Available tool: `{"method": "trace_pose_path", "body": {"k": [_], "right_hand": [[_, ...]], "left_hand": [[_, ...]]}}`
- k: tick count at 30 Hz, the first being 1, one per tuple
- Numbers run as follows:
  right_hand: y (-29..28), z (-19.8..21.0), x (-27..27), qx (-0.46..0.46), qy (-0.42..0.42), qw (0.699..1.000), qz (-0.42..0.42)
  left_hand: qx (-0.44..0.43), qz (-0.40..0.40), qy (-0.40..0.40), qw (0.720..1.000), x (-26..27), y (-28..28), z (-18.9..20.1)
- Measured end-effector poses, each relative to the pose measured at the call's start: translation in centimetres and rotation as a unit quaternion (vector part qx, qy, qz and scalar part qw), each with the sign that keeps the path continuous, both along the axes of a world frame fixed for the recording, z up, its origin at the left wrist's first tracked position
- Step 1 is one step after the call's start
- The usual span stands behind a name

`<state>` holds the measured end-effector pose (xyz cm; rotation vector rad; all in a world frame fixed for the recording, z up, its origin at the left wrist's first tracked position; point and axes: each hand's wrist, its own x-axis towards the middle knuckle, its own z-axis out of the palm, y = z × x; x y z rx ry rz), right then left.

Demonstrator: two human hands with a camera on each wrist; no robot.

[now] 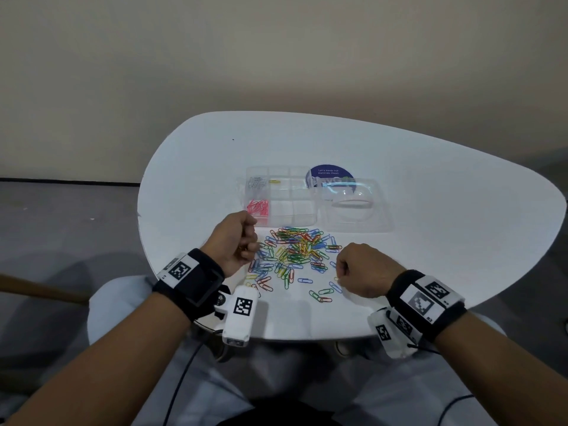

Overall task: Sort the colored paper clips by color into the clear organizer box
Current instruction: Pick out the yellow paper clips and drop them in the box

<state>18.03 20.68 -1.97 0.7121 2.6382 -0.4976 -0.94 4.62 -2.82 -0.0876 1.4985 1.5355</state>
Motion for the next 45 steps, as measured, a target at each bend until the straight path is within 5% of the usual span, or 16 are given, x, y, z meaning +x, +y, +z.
{"method": "trace_pose_path", "body": {"k": [5,11,15,19,23,27,30,33,45], "right_hand": [[-0.6,0.9,-0.5,-0.017,0.004,1.000,-0.004],[-2.9,3.5,-3.6,-0.150,0.241,0.958,-0.053],[-4.9,3.8,-6.0,-0.210,0.285,0.933,-0.061],[-4.9,2.4,-6.9,-0.166,0.307,0.932,-0.094],[-6.6,0.3,-6.2,-0.142,0.201,0.969,-0.014],[-7.9,-0.8,-6.1,-0.128,0.158,0.979,0.021],[-9.2,-1.2,-6.8,-0.102,0.140,0.983,0.055],[-9.2,-1.6,-6.6,-0.084,0.119,0.988,0.061],[-9.4,-0.5,-8.8,-0.076,0.103,0.989,0.079]], "left_hand": [[0.043,-0.041,-0.072,0.996,1.5,0.6,-0.2],[0.058,-0.072,-0.120,0.988,3.0,1.8,0.1],[0.061,-0.113,-0.113,0.985,3.7,1.7,0.4],[0.058,-0.065,-0.139,0.987,2.3,0.2,-0.2],[-0.037,-0.071,0.027,0.996,0.2,-2.7,-0.9],[-0.143,-0.222,0.262,0.928,-0.3,-5.1,-0.7],[-0.152,-0.321,0.355,0.864,-0.4,-7.0,-1.2],[-0.173,-0.370,0.401,0.820,0.2,-7.0,-1.6],[-0.230,-0.400,0.530,0.711,0.7,-6.3,-1.2]]}}
